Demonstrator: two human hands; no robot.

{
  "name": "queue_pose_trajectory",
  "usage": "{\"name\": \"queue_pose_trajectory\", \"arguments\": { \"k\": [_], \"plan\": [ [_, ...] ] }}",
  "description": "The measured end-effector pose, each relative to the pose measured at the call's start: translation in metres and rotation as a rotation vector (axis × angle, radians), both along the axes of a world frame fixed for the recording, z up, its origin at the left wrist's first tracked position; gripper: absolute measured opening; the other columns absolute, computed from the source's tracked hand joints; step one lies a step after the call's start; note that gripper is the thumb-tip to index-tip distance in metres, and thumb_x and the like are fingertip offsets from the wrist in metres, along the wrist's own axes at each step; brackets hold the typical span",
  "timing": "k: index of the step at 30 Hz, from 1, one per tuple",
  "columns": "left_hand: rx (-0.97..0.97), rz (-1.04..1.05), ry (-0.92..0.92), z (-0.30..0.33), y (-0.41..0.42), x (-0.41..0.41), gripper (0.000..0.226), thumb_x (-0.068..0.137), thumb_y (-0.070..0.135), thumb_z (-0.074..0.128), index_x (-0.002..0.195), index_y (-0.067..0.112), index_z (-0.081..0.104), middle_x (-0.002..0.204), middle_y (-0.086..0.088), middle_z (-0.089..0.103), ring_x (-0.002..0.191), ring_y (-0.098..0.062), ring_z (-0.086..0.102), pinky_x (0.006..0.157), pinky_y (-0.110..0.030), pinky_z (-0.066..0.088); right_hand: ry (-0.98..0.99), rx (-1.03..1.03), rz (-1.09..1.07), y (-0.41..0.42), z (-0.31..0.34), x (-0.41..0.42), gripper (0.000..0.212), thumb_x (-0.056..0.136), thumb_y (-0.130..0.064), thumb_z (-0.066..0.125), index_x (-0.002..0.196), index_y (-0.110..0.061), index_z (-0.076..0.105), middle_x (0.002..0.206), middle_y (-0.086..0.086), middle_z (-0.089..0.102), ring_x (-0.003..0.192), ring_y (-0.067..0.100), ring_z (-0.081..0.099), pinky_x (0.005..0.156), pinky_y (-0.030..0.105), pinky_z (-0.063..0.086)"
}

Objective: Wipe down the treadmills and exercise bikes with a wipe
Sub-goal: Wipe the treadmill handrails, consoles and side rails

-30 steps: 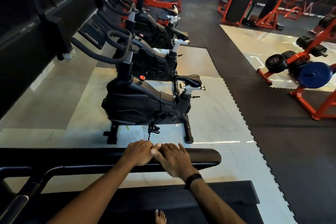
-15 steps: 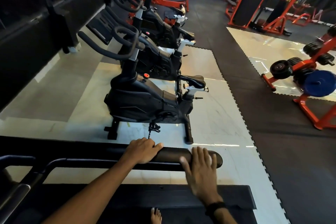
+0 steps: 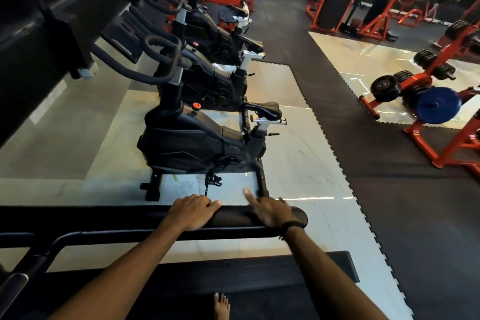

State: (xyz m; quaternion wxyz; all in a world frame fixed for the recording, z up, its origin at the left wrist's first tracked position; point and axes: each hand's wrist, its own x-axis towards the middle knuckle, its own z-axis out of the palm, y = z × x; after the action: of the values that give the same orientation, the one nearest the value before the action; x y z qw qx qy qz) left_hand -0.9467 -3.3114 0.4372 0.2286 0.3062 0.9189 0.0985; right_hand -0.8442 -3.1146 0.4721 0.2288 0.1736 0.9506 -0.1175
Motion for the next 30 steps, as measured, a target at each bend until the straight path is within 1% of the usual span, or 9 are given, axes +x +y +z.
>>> {"name": "queue_pose_trajectory", "arguments": {
  "k": [3,6,8,9,12,14,23,27,30],
  "plan": [
    [-0.005,-0.008,-0.008,0.004,-0.001,0.0,0.066,0.102,0.059,0.019,0.112,0.016,0.068,0.111,-0.008,0.067,0.104,-0.026,0.06,0.08,-0.036,0.036,0.043,0.036,-0.094,0.032,-0.002,0.019,0.149,0.039,-0.089,-0.042,0.134,-0.031,0.056,0.125,0.011,0.065,0.115,0.031,0.059,0.107,0.051,0.032],
    [-0.009,0.0,-0.015,0.003,-0.002,0.001,0.068,0.102,0.06,0.019,0.106,0.014,0.068,0.105,-0.009,0.067,0.098,-0.026,0.061,0.081,-0.036,0.038,0.087,0.146,-0.143,0.034,-0.007,0.04,0.122,0.068,-0.081,-0.031,0.138,-0.025,0.053,0.121,0.005,0.067,0.118,0.03,0.057,0.115,0.057,0.021],
    [0.005,0.025,-0.013,0.003,-0.003,0.002,0.068,0.102,0.06,0.019,0.101,0.013,0.068,0.099,-0.008,0.066,0.094,-0.026,0.061,0.081,-0.037,0.037,0.199,0.323,-0.058,0.03,-0.026,0.056,0.063,0.102,-0.055,0.02,0.138,-0.016,0.054,0.111,0.007,0.067,0.109,0.033,0.06,0.113,0.069,0.023],
    [0.025,0.043,-0.004,0.004,-0.002,0.004,0.067,0.103,0.059,0.02,0.1,0.012,0.068,0.097,-0.007,0.065,0.093,-0.026,0.061,0.082,-0.037,0.036,0.257,0.4,-0.042,0.025,-0.035,0.064,0.053,0.104,-0.047,0.03,0.134,-0.015,0.058,0.107,0.008,0.065,0.105,0.034,0.06,0.11,0.072,0.025],
    [0.136,0.136,0.006,0.008,-0.002,0.007,0.062,0.103,0.056,0.022,0.112,0.013,0.066,0.11,-0.006,0.068,0.104,-0.027,0.061,0.095,-0.041,0.036,0.381,0.334,-0.267,-0.002,-0.044,0.072,0.08,0.1,-0.061,0.0,0.12,-0.012,0.06,0.114,0.007,0.058,0.117,0.033,0.05,0.117,0.062,0.016],
    [0.199,0.169,0.031,0.008,-0.002,0.009,0.06,0.103,0.056,0.021,0.131,0.018,0.058,0.128,-0.007,0.065,0.117,-0.025,0.058,0.105,-0.043,0.034,0.469,0.298,-0.332,-0.021,-0.042,0.069,0.088,0.098,-0.068,0.001,0.123,-0.005,0.057,0.125,0.014,0.057,0.126,0.037,0.046,0.118,0.057,0.016],
    [0.514,0.384,0.028,0.032,-0.032,0.001,0.051,0.105,0.044,0.036,0.144,0.014,0.046,0.143,-0.009,0.055,0.13,-0.029,0.05,0.113,-0.041,0.03,0.371,0.174,-0.133,-0.121,-0.021,0.023,0.127,0.076,-0.082,-0.027,0.153,0.0,0.031,0.16,0.02,0.029,0.151,0.031,0.019,0.125,0.044,0.0],
    [0.499,0.496,0.066,0.041,-0.072,-0.013,0.053,0.105,0.047,0.032,0.144,0.015,0.045,0.143,-0.009,0.056,0.131,-0.03,0.048,0.117,-0.046,0.024,0.347,0.086,-0.034,-0.171,-0.019,0.001,0.128,0.077,-0.082,-0.025,0.152,0.004,0.03,0.159,0.024,0.029,0.151,0.035,0.021,0.125,0.045,0.002],
    [0.492,0.577,0.103,0.041,-0.108,-0.022,0.061,0.1,0.054,0.025,0.141,0.015,0.047,0.138,-0.01,0.06,0.13,-0.028,0.05,0.12,-0.044,0.018,0.375,0.075,0.046,-0.216,-0.024,-0.016,0.11,0.093,-0.076,-0.005,0.14,0.007,0.05,0.145,0.026,0.049,0.139,0.038,0.043,0.121,0.05,0.025]
  ]
}}
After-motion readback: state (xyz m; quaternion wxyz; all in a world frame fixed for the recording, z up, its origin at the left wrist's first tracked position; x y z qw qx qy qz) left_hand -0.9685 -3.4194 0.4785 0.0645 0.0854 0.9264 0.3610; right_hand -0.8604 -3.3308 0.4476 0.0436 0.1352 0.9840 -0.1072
